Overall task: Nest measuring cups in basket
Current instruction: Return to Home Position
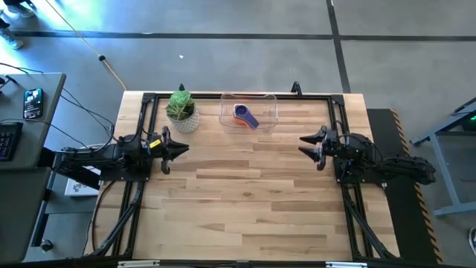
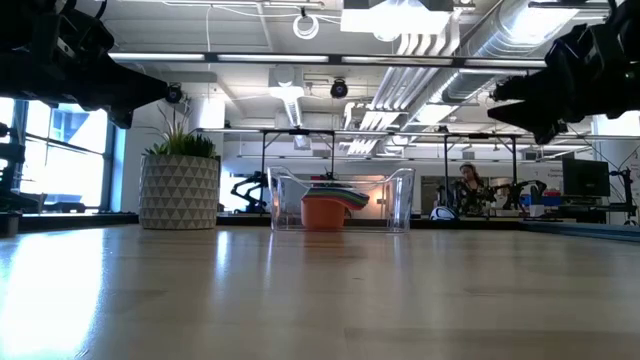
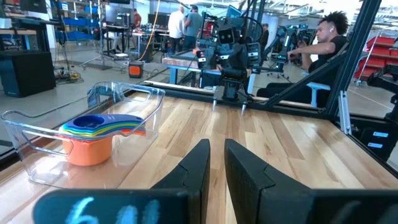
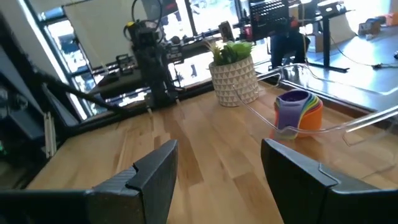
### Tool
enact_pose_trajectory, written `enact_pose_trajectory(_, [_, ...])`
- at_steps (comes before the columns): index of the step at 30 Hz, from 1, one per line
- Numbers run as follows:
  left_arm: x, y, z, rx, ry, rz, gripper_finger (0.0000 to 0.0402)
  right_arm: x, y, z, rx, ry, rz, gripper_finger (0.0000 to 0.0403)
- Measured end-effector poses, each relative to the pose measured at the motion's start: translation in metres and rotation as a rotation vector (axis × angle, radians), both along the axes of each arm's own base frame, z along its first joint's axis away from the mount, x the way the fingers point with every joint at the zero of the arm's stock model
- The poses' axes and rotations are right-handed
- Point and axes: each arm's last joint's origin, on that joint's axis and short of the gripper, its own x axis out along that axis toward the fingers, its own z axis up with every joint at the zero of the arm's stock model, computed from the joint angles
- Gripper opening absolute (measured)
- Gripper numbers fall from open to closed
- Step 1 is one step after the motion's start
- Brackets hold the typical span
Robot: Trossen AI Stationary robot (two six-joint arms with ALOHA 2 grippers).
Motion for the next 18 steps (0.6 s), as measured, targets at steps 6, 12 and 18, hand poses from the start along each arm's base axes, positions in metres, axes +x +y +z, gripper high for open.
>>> enact_pose_trajectory(6, [0.0, 0.0, 0.0, 0.0, 0.0, 0.0, 0.0037, 0.0003, 0.0009, -0.0004, -0.118, 0.027, 0.029, 0.0222])
enact_pose_trajectory(12, [0.0, 0.0, 0.0, 0.0, 0.0, 0.0, 0.0037, 0.0007, 0.0009, -0.0008, -0.13, 0.035, 0.032, 0.0222])
enact_pose_trajectory(18, [0.0, 0.0, 0.0, 0.0, 0.0, 0.0, 0.0037, 0.0016, 0.0008, -0.002, 0.042, 0.018, 0.026, 0.0222])
